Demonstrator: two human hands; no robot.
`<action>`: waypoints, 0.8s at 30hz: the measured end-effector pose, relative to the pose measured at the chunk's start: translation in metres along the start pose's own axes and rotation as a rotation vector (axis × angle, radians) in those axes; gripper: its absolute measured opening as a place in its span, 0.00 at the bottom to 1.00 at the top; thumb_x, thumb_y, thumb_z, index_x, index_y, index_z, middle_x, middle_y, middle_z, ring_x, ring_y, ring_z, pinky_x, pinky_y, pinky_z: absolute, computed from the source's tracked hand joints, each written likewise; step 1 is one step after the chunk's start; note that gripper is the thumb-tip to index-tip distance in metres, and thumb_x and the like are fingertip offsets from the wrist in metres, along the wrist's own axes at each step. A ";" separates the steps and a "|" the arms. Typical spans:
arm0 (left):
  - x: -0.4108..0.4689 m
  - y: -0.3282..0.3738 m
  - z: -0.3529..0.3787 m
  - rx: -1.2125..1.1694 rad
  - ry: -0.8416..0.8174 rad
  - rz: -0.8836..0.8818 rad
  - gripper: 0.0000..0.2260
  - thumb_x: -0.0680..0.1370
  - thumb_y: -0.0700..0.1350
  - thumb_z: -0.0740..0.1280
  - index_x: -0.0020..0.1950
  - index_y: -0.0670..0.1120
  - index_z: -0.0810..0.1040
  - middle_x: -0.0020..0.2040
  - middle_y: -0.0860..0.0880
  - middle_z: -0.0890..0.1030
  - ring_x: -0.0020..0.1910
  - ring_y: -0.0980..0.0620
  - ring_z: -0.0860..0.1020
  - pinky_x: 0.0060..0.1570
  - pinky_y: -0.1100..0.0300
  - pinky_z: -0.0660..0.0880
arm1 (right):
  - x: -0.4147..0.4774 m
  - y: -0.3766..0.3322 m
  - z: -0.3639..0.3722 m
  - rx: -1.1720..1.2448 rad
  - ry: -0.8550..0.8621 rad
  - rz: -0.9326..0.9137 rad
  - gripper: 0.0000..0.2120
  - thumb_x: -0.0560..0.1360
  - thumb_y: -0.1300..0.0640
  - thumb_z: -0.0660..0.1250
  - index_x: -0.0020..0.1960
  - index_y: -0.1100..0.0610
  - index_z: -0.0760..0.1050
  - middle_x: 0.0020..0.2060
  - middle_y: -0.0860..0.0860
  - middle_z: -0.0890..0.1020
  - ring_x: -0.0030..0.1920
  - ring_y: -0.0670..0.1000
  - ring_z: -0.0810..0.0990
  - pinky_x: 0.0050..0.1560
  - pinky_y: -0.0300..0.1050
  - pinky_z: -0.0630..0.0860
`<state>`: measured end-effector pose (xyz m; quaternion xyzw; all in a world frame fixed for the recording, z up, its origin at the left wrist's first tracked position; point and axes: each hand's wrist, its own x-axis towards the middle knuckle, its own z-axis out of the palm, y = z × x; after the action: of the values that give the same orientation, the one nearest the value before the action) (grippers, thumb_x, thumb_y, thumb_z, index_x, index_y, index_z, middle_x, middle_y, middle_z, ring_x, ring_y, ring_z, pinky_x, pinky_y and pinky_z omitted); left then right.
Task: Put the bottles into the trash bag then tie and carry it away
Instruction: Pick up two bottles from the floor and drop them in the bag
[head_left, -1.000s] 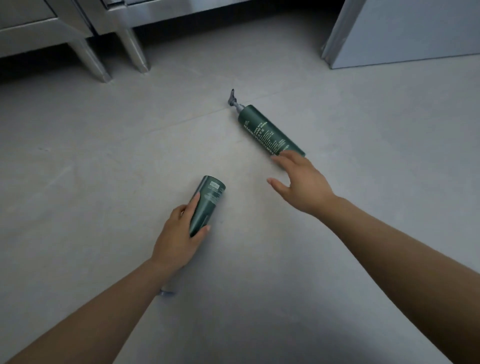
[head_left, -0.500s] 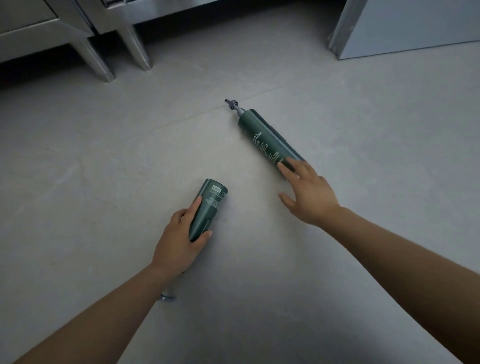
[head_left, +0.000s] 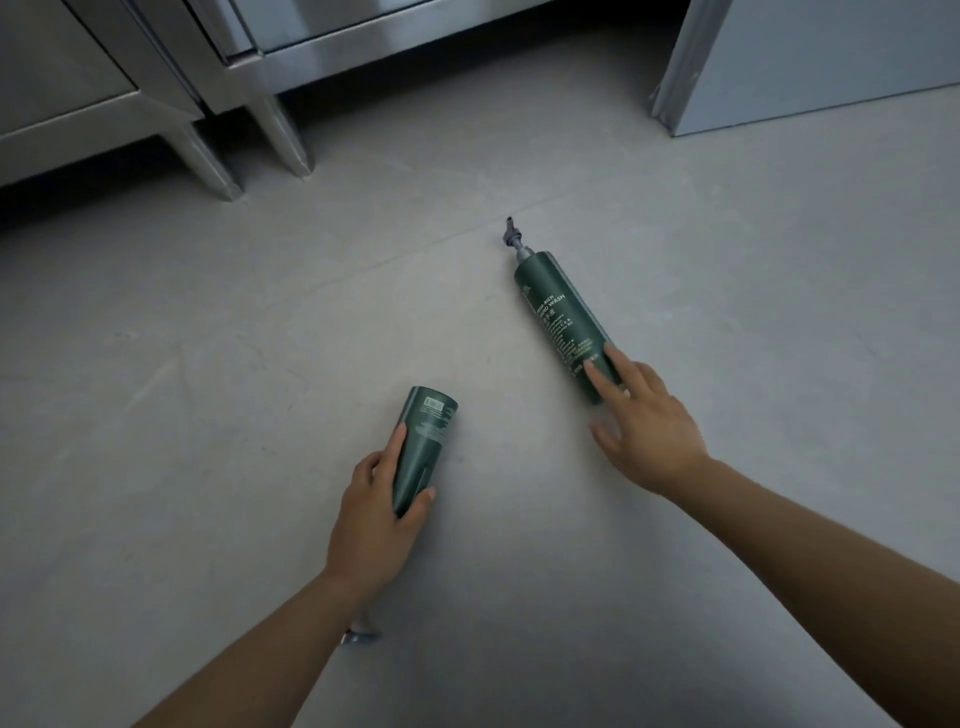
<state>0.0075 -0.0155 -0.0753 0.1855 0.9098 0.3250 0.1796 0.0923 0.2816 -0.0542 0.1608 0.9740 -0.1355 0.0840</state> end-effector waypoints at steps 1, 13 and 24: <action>0.000 0.000 0.000 0.012 0.002 -0.003 0.35 0.76 0.53 0.65 0.72 0.68 0.43 0.66 0.47 0.66 0.54 0.50 0.72 0.51 0.58 0.71 | -0.013 -0.001 0.002 0.016 -0.009 -0.002 0.31 0.76 0.48 0.59 0.75 0.50 0.51 0.76 0.50 0.50 0.71 0.54 0.57 0.61 0.52 0.72; -0.003 0.002 0.002 0.109 0.028 0.028 0.35 0.76 0.53 0.64 0.73 0.66 0.44 0.65 0.46 0.68 0.53 0.47 0.73 0.46 0.54 0.73 | -0.008 -0.035 0.014 0.457 0.079 0.321 0.39 0.71 0.41 0.66 0.75 0.48 0.50 0.75 0.51 0.53 0.68 0.57 0.66 0.60 0.54 0.73; 0.000 0.005 0.000 0.137 -0.048 0.006 0.33 0.76 0.54 0.62 0.74 0.62 0.45 0.66 0.46 0.65 0.55 0.45 0.72 0.50 0.50 0.75 | -0.066 -0.033 0.034 0.546 0.052 0.237 0.41 0.67 0.51 0.71 0.74 0.50 0.53 0.70 0.51 0.63 0.67 0.53 0.67 0.62 0.47 0.69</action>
<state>0.0085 -0.0117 -0.0716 0.2076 0.9248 0.2581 0.1874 0.1470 0.2230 -0.0653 0.2936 0.8777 -0.3777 0.0280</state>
